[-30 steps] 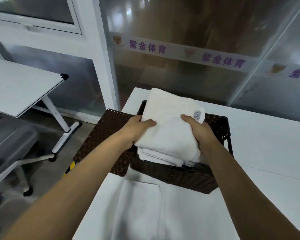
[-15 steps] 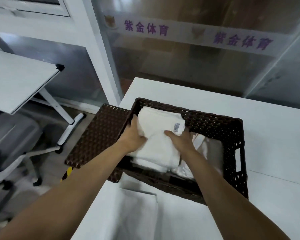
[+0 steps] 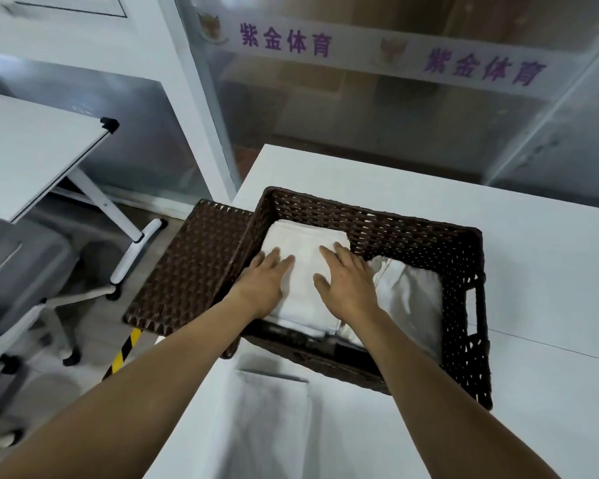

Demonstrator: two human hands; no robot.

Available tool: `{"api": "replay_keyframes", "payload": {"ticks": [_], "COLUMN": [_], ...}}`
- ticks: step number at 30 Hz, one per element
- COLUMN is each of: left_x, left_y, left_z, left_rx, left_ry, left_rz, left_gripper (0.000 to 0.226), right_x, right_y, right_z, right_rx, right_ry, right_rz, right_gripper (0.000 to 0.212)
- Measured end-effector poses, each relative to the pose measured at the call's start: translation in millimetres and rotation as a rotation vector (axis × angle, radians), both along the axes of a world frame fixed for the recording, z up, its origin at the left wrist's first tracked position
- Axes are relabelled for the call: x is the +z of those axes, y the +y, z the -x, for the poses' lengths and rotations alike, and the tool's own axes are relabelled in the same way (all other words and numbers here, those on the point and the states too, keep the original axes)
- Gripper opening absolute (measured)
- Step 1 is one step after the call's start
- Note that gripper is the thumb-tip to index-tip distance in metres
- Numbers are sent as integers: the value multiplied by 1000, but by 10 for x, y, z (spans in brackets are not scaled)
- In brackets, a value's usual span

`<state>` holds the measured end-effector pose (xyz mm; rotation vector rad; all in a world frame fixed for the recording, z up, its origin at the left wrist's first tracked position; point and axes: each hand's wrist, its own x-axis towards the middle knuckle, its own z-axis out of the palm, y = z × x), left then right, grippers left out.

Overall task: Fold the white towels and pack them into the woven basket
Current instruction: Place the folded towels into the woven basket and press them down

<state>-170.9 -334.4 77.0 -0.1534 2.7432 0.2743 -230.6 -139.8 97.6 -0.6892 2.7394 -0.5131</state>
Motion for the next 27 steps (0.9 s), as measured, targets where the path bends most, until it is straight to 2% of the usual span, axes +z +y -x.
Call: {"api": "replay_keyframes", "payload": {"ticks": [4, 8, 12, 16, 21, 27], "left_x": [305, 609, 856, 995, 968, 608], "left_y": [122, 204, 250, 270, 313, 361], "left_z": [-102, -310, -617, -1022, -1577, -2224], "left_rx": [-21, -48, -47, -43, -52, -37], "left_ry": [29, 194, 324, 465, 599, 626], "left_rz": [-37, -9, -65, -132, -171, -206], "left_gripper": [66, 59, 54, 48, 41, 40], "right_x": [120, 270, 415, 569, 632, 438], "right_y": [24, 61, 126, 178, 243, 312], "right_z": [-102, -272, -557, -941, -1513, -2257], "right_rx": [-20, -49, -95, -108, -132, -152], "right_ry": [47, 113, 212, 333, 415, 487], "right_rz": [54, 161, 321, 398, 415, 406], "right_gripper": [61, 58, 55, 52, 47, 42]}}
